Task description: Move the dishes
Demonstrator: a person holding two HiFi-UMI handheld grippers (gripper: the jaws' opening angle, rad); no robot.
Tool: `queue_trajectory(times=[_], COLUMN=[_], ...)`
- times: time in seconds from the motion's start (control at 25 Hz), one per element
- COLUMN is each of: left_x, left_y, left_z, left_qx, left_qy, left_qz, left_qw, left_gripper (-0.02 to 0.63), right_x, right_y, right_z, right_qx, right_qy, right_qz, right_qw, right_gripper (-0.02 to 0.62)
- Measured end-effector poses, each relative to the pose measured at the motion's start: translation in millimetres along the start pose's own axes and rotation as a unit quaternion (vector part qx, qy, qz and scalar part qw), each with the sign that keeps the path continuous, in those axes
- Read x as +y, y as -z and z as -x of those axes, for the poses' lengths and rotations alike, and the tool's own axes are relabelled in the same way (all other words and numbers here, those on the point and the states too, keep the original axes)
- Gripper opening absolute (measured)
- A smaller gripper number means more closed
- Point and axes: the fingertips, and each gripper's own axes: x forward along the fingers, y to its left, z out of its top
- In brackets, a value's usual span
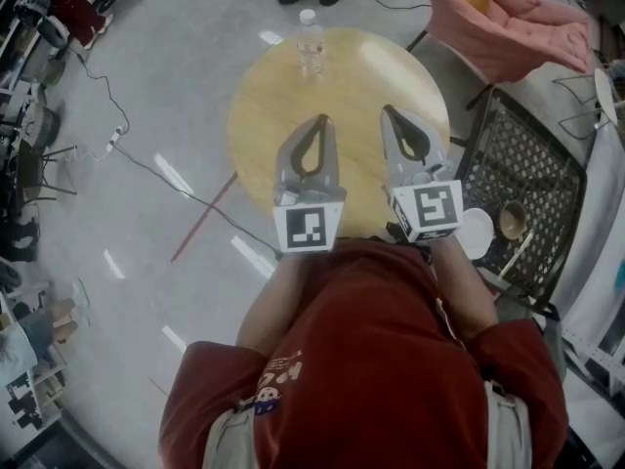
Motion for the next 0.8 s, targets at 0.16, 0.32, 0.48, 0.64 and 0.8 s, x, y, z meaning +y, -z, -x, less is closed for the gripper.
queue_trajectory(times=[0.16,0.32,0.48,0.64,0.8], left_x=[2.1,2.9,4.3,4.4,2.5], left_y=[1.9,1.6,1.4,2.8,5.1], left_z=[-0.1,-0.7,-1.0,-0.4,0.0], left_qx=[0.004,0.002,0.004,0.004,0.007], left_qy=[-0.001,-0.002,0.000,-0.001,0.002], left_qz=[0.003,0.004,0.002,0.006,0.008], left_qw=[1.0000,1.0000,1.0000,1.0000,0.9999], left_gripper=[0.006,0.006,0.006,0.006,0.006], right_x=[1.0,-0.3,0.7,1.8,0.9], right_y=[1.5,1.8,0.7,2.1,4.5], right_z=[-1.3,-1.6,-3.6,-3.8,-2.7], right_qx=[0.004,0.006,0.007,0.006,0.010], right_qy=[-0.001,0.001,0.001,0.001,0.002], right_qz=[0.001,0.002,0.001,0.002,0.003], right_qw=[1.000,1.000,1.000,1.000,1.000], right_gripper=[0.002,0.002,0.002,0.002,0.002])
